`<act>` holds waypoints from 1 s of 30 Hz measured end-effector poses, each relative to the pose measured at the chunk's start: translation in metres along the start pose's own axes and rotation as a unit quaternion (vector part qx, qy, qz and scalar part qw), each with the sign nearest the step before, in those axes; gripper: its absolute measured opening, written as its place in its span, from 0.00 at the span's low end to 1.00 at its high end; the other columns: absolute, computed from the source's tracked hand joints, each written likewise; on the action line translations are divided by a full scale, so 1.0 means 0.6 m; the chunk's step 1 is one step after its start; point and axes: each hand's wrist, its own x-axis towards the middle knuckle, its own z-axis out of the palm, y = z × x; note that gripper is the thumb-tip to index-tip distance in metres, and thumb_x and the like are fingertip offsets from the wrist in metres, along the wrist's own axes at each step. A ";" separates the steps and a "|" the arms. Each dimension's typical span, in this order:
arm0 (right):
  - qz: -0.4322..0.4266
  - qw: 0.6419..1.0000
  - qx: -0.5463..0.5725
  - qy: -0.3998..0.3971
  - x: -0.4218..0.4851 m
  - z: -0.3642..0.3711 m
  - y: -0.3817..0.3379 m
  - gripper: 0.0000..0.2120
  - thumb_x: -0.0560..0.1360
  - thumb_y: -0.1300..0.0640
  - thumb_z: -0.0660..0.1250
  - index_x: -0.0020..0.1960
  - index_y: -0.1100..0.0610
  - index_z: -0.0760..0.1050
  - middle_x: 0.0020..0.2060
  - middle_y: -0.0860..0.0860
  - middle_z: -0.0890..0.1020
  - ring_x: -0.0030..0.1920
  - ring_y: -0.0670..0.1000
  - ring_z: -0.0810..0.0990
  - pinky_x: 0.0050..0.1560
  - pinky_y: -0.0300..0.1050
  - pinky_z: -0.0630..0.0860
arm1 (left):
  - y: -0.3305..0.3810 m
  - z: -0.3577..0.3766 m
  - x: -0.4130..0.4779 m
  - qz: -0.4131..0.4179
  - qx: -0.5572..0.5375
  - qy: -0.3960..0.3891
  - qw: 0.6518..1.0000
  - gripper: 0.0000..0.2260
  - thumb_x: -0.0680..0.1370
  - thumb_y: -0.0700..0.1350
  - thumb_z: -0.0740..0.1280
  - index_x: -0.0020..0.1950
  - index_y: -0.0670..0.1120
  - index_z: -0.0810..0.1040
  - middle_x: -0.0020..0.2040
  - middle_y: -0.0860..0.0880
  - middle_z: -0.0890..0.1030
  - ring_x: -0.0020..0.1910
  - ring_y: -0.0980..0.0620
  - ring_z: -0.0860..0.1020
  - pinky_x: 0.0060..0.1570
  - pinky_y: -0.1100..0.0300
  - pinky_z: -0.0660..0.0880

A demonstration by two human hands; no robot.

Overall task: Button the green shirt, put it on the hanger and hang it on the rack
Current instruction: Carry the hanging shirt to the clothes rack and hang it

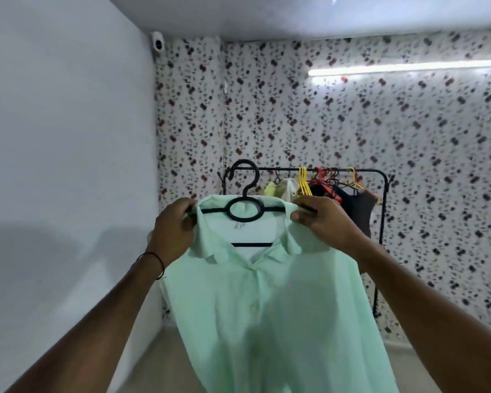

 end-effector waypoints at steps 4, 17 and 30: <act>0.027 1.000 -0.003 -0.001 0.077 0.048 0.084 0.07 0.76 0.53 0.72 0.53 0.54 0.81 0.43 0.50 0.83 0.44 0.53 0.82 0.47 0.51 0.79 | -0.084 0.105 0.085 0.024 -0.005 -0.004 1.000 0.08 0.76 0.36 0.61 0.51 0.41 0.78 0.47 0.43 0.82 0.46 0.42 0.78 0.44 0.46 0.76; 0.068 0.990 0.070 -0.104 0.461 0.227 0.391 0.14 0.70 0.47 0.75 0.52 0.51 0.83 0.47 0.62 0.85 0.47 0.65 0.84 0.51 0.63 0.80 | -0.404 0.482 0.445 0.067 -0.041 -0.036 0.996 0.08 0.77 0.32 0.66 0.55 0.38 0.78 0.48 0.45 0.81 0.45 0.49 0.76 0.41 0.69 0.69; 0.078 0.994 0.039 -0.066 0.827 0.404 0.584 0.05 0.70 0.54 0.76 0.46 0.50 0.85 0.38 0.57 0.86 0.34 0.52 0.80 0.39 0.53 0.77 | -0.684 0.726 0.767 0.048 -0.127 -0.068 0.988 0.14 0.76 0.31 0.68 0.60 0.39 0.80 0.53 0.49 0.82 0.52 0.51 0.79 0.48 0.77 0.70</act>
